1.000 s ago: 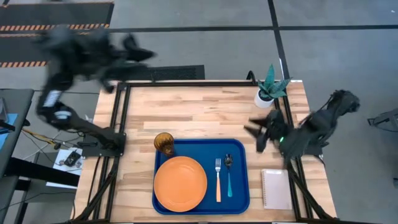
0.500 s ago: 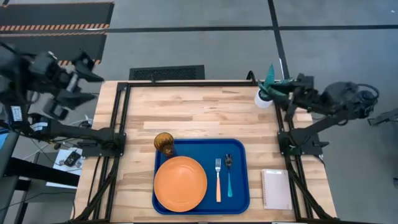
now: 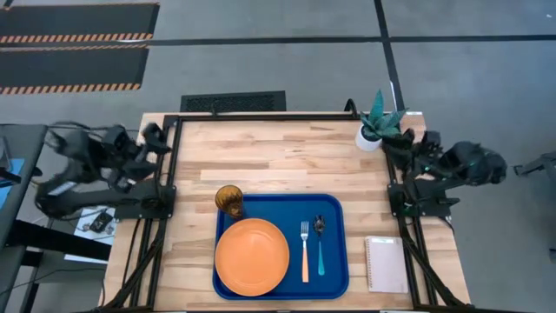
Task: Pick and place plate/cup/fork/spoon on tray
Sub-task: Return to Home Position
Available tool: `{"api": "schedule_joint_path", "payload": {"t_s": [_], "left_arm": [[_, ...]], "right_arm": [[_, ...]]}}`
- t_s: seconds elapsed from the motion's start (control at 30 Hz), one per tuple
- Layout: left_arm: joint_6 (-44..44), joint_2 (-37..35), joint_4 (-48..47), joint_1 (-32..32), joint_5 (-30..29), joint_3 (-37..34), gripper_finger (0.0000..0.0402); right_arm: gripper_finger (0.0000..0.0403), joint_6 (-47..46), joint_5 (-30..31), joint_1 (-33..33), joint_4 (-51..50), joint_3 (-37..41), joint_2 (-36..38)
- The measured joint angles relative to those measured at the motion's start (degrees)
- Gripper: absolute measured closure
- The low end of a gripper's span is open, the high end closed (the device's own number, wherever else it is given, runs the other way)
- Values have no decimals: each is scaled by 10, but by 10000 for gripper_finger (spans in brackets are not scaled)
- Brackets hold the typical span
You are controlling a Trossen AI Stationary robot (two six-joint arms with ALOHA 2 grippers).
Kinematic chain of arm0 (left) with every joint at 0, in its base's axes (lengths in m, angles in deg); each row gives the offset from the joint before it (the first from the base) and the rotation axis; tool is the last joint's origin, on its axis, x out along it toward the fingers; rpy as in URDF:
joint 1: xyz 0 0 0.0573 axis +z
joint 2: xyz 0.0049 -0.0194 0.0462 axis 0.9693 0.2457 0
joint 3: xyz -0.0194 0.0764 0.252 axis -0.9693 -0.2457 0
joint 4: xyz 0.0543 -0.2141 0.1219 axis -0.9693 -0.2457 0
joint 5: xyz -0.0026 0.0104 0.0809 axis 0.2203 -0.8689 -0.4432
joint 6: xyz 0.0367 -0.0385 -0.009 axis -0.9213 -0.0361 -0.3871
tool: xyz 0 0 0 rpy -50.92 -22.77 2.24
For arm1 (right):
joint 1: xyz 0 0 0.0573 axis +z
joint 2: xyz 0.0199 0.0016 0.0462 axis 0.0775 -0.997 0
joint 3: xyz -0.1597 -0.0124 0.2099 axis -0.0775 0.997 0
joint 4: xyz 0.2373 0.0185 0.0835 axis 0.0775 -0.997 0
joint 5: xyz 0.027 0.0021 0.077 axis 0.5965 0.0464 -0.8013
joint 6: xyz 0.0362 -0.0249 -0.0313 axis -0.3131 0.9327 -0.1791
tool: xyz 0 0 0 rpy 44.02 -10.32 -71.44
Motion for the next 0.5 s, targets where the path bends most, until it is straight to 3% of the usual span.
{"api": "schedule_joint_path", "payload": {"t_s": [0.1,0.27,0.5], "left_arm": [[35,-73,39,0,-18,-119,178],[85,-200,88,0,-97,-276,178],[108,-169,245,0,-94,-406,178]], "right_arm": [[182,-15,-2,0,49,75,39],[182,-30,0,0,143,176,88],[182,-48,-20,0,195,277,89]]}}
